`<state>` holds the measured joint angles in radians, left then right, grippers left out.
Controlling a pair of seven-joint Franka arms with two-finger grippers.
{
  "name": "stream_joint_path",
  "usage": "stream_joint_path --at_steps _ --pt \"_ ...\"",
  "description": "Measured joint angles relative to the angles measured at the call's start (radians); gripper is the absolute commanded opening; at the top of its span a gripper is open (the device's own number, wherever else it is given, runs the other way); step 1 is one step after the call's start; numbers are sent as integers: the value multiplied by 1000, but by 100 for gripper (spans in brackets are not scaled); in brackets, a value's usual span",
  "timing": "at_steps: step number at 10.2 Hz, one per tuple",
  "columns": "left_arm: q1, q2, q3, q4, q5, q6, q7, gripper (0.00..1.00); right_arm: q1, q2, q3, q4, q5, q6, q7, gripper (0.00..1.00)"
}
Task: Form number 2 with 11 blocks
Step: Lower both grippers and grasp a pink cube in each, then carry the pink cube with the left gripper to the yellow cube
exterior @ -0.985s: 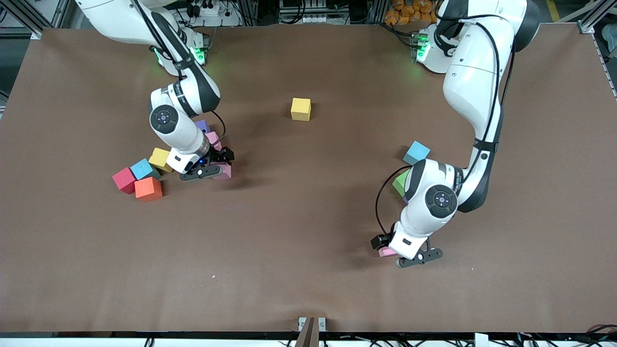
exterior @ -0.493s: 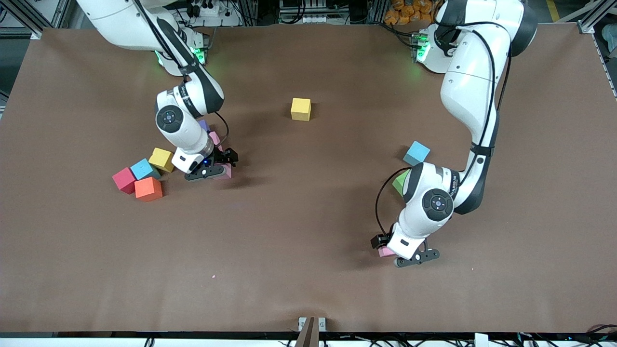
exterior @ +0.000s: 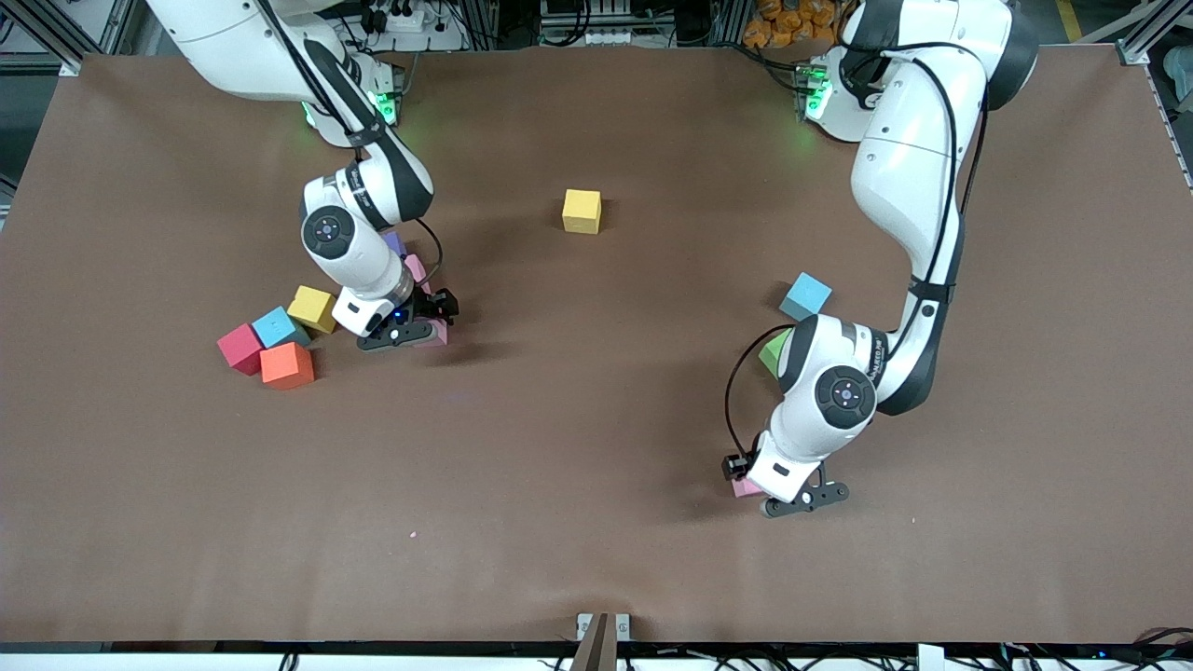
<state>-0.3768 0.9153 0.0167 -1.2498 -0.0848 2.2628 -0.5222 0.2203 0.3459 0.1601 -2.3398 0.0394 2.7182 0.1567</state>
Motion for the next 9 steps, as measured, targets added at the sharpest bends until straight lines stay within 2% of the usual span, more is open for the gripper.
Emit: stream_joint_path --at_steps 2,3,6,8,9 --pt "-29 -73 -4 -42 25 -127 38 38 -1 -19 -1 7 0 -32 0 69" --pt "-41 -137 -17 -109 76 -152 57 38 -1 -43 -1 12 0 -75 0 67" --pt "-46 -371 -98 -404 146 -164 133 37 -3 -148 -1 20 0 -203 -19 66" --pt "-46 -492 -176 -573 165 -157 167 37 -8 -182 -1 17 0 -223 -37 62" --pt "-47 -538 -224 -650 189 -135 169 33 -11 -182 -1 16 0 -223 -43 60"
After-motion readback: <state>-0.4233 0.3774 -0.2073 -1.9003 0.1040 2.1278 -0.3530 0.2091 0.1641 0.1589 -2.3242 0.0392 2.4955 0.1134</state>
